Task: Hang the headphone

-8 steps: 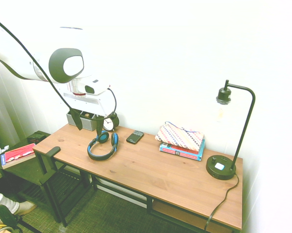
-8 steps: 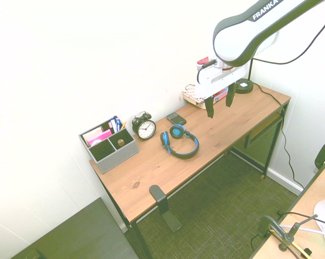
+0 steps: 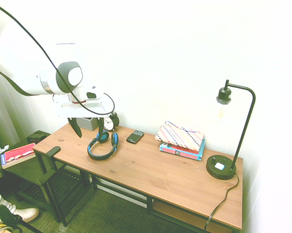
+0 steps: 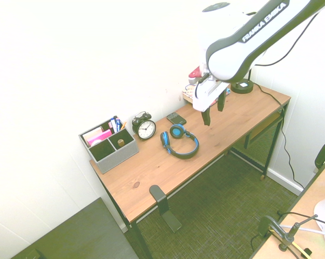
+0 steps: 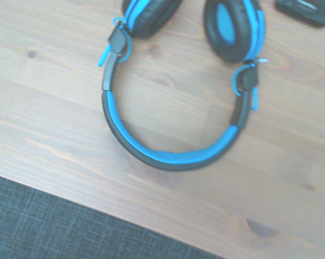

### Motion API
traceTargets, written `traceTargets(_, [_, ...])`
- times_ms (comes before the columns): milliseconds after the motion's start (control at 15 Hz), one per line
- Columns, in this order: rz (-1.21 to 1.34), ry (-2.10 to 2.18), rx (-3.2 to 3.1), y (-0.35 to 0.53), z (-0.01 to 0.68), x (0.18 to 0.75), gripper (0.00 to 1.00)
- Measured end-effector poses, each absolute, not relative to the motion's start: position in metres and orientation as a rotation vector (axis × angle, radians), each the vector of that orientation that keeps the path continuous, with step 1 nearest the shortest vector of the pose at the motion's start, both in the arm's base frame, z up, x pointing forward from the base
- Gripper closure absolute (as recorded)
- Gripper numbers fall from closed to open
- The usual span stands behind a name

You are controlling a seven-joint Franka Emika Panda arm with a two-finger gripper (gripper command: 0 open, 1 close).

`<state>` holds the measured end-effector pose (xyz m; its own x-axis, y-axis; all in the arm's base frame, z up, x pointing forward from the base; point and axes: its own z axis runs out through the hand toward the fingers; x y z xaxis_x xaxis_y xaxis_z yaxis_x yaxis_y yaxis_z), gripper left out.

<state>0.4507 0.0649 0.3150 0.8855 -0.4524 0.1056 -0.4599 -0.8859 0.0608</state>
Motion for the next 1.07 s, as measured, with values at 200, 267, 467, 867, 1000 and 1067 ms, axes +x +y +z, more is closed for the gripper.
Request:
traceTargets(200, [0.097, -0.435, 2.977, 0.079, 0.268, 0.479, 0.0])
traceTargets(267, [0.076, -0.339, 2.973, 0.083, 0.254, 0.487, 0.0])
traceTargets(467, [0.041, -0.078, 2.947, 0.097, 0.217, 0.505, 0.0])
traceTargets(867, [-0.002, 0.116, 2.923, 0.112, 0.177, 0.498, 0.0])
traceTargets(1000, [-0.008, 0.142, 2.922, 0.11, 0.17, 0.497, 1.0])
traceTargets(1067, [-0.01, 0.159, 2.923, 0.11, 0.167, 0.497, 1.0])
